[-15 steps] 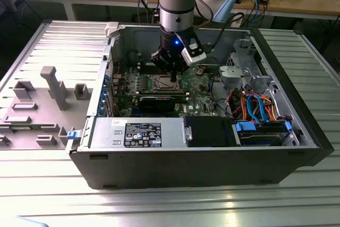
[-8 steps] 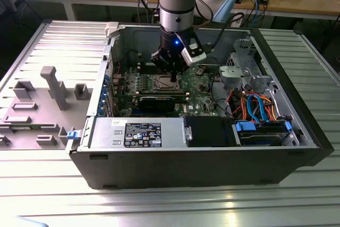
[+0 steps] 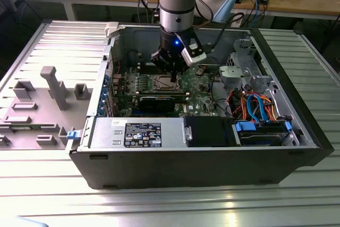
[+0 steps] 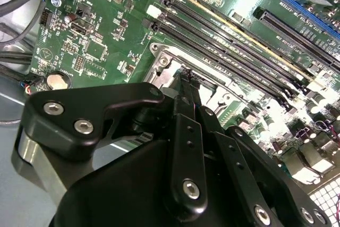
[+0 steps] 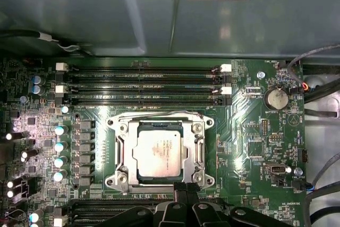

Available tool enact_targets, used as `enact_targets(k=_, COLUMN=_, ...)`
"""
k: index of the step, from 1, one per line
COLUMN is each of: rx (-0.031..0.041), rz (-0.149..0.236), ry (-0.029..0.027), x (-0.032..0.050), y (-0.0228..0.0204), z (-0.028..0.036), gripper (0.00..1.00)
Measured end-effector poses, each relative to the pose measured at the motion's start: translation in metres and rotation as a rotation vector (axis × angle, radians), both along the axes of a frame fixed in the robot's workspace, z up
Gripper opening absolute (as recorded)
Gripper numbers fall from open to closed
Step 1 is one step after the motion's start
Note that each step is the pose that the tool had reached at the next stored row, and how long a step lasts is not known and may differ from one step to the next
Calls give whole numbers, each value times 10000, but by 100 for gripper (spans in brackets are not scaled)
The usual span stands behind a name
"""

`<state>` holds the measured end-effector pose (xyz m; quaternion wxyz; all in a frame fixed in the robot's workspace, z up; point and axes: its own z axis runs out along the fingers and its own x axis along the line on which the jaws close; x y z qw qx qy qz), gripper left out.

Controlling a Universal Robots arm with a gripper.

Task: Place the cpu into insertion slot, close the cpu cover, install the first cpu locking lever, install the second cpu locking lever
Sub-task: 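Install the second cpu locking lever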

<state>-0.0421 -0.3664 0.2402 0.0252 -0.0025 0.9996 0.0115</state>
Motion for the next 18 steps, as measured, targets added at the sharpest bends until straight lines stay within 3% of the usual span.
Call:
enact_targets(k=3, rx=1, rz=-2, ry=0, x=0, y=-37, z=-1, gripper=11)
enact_targets(k=7, rx=1, rz=-2, ry=-2, x=-1, y=-146, z=-1, gripper=11)
enact_targets(k=9, rx=15, rz=-3, ry=-2, x=-41, y=-182, z=-4, gripper=11)
enact_targets(k=12, rx=61, rz=-3, ry=-1, x=-92, y=-199, z=-8, gripper=11)
enact_targets(k=18, rx=62, rz=-2, ry=-1, x=-96, y=-199, z=-8, gripper=11)
